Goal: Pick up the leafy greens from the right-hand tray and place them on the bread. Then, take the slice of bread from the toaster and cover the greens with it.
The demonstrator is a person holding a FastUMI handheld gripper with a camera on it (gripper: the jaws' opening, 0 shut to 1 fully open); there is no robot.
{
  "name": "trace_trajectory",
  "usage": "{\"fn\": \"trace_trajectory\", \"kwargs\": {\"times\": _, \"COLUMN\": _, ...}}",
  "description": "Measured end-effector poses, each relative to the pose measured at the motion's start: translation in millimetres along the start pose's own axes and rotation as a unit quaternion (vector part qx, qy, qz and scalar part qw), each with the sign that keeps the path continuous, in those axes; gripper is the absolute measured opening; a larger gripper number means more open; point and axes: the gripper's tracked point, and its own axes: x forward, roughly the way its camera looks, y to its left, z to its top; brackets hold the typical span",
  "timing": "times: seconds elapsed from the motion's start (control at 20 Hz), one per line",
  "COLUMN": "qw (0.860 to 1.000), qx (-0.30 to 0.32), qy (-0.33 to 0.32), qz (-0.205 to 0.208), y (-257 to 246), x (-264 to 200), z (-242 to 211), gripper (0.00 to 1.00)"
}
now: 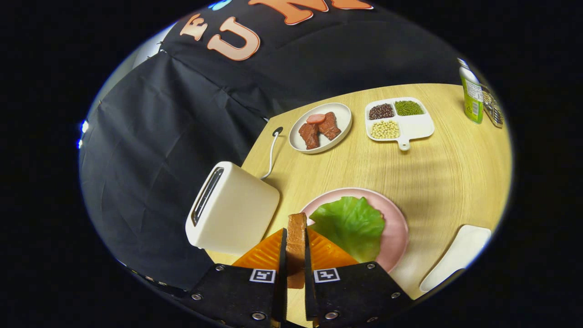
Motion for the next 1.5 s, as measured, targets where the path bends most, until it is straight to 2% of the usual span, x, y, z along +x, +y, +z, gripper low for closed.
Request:
{"fn": "trace_trajectory", "kwargs": {"times": 0.5, "qw": 0.998, "qx": -0.037, "qy": -0.027, "qz": -0.035, "y": -29, "x": 3, "z": -5, "gripper": 0.16}}
{"fn": "trace_trajectory", "kwargs": {"times": 0.8, "qw": 0.998, "qx": -0.026, "qy": -0.042, "qz": -0.044, "y": -48, "x": 4, "z": -6, "gripper": 0.18}}
{"fn": "trace_trajectory", "kwargs": {"times": 0.9, "qw": 0.997, "qx": -0.036, "qy": -0.049, "qz": -0.054, "y": -54, "x": 5, "z": -5, "gripper": 0.24}}
{"fn": "trace_trajectory", "kwargs": {"times": 1.0, "qw": 0.993, "qx": -0.059, "qy": -0.060, "qz": -0.077, "y": -65, "x": 4, "z": -4, "gripper": 0.35}}
{"fn": "trace_trajectory", "kwargs": {"times": 1.05, "qw": 0.991, "qx": -0.072, "qy": -0.066, "qz": -0.087, "y": -69, "x": 4, "z": -2, "gripper": 0.44}}
{"fn": "trace_trajectory", "kwargs": {"times": 1.25, "qw": 0.983, "qx": -0.105, "qy": -0.109, "qz": -0.103, "y": -68, "x": -12, "z": 12, "gripper": 0.63}}
{"fn": "trace_trajectory", "kwargs": {"times": 1.5, "qw": 0.953, "qx": -0.160, "qy": -0.212, "qz": -0.146, "y": -60, "x": -59, "z": 47, "gripper": 0.75}}
